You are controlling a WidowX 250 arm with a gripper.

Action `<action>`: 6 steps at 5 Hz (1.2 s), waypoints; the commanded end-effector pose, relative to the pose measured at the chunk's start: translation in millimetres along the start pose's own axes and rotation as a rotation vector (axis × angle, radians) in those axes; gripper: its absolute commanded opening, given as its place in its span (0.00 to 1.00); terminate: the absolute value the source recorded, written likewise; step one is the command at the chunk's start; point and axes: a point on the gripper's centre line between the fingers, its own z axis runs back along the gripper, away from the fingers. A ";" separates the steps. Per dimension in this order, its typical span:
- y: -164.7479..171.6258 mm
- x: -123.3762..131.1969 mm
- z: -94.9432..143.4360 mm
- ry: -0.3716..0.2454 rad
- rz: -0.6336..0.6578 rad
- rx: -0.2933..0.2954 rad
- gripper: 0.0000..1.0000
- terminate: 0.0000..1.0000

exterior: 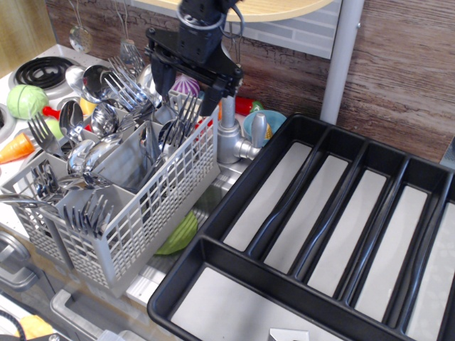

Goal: Put fork from basket to tray

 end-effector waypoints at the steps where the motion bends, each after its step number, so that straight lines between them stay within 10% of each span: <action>1: -1.9 20.0 5.9 -0.007 0.221 0.090 1.00 0.00; 4: 9.4 41.6 -37.3 0.000 0.479 0.203 1.00 0.00; 5: 6.5 41.9 -33.7 0.006 0.490 0.210 0.00 0.00; 6: 8.2 42.6 -29.8 0.000 0.477 0.208 0.00 0.00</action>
